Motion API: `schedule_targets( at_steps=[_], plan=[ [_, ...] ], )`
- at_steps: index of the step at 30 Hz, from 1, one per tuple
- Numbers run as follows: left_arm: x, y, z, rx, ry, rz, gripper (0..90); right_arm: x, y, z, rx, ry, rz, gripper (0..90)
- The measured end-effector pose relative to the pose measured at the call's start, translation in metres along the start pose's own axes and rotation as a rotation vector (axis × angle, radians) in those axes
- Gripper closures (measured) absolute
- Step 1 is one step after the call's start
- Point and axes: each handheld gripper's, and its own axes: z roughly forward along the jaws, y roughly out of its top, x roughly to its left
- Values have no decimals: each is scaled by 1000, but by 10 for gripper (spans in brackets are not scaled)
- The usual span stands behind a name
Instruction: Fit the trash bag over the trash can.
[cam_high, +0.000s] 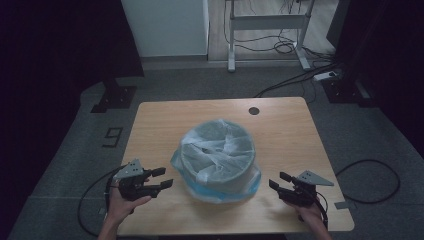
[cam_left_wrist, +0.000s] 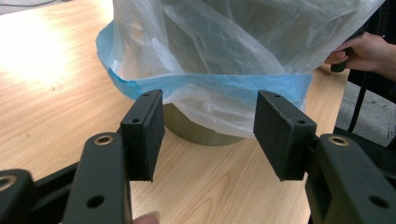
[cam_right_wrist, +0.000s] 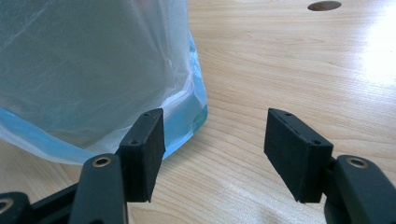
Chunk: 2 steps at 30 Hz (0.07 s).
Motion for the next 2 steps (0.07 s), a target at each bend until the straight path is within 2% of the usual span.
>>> schedule_targets(
  at_steps=[2],
  plan=[
    [1, -2, 2, 7, 3, -6, 425, -1, 0, 0, 1, 1, 4, 375]
  ],
)
